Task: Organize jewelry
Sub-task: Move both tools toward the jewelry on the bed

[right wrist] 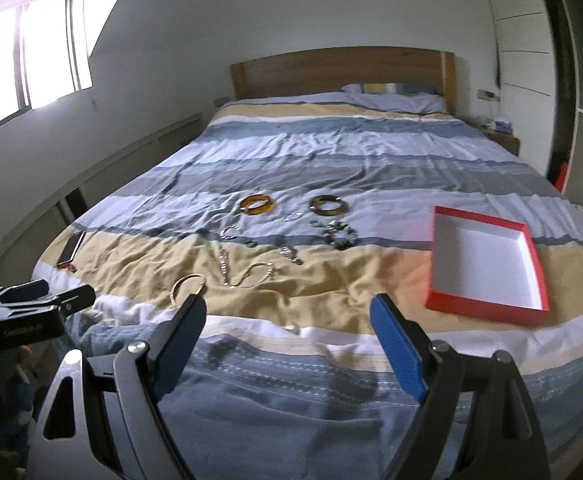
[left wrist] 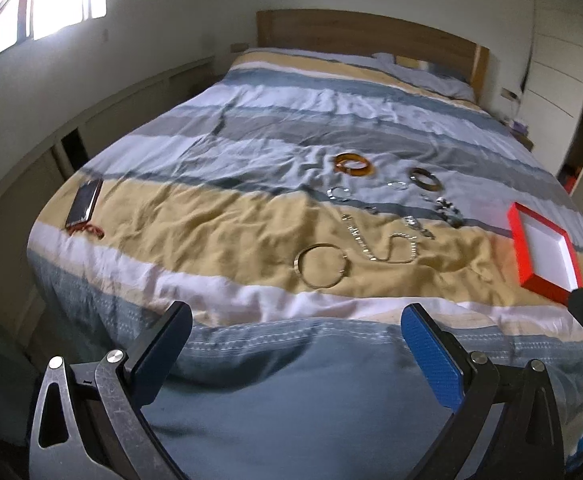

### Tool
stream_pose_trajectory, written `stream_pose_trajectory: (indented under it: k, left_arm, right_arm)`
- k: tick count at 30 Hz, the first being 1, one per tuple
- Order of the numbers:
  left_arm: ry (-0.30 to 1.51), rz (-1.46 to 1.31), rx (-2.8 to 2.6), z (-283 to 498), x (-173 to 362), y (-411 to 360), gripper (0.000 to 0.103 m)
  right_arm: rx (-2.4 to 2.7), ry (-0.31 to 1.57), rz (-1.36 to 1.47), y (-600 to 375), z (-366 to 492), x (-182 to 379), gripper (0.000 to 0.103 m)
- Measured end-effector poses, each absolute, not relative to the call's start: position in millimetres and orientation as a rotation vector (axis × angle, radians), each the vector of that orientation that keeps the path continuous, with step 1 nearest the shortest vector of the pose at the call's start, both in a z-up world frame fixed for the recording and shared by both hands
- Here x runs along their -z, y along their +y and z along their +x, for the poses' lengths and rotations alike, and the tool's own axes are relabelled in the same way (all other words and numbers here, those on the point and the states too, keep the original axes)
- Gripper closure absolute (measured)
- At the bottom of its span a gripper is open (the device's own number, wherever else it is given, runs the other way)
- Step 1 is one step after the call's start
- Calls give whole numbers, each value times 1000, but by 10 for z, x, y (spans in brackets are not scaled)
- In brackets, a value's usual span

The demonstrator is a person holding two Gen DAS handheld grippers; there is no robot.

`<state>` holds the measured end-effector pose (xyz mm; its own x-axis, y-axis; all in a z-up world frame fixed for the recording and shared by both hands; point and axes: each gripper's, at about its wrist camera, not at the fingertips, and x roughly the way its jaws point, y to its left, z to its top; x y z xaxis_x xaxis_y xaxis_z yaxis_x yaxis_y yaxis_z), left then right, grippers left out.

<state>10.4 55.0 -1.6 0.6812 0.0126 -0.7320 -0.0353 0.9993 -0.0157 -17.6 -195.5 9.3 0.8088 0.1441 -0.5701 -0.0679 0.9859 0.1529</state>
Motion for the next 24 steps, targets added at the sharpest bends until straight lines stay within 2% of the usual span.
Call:
stream_pose_trajectory:
  k: [13,14,16,18,20,24]
  left_arm:
    - [875,-52,15,388,351,672,1]
    - [881,-54,23,416,380,667,5]
    - [902,-63,62,496,459,655,18]
    - [937,-74,115,587,556,629,45]
    - [969,-93,164,680,658,603,52]
    - [974,-77,219,823,743,515,53]
  right_arm:
    - [-213,712,144,-1830,140,145,21]
    - [-215,724,149,-1840,180,176,22]
    - [-219,741,154,-1850,237,229,22]
    - [-228,761,156,-1838,325,287,24]
    - [-244,783,153,-1811,429,343,26]
    - [-282,821,159,-1739,646,445,27]
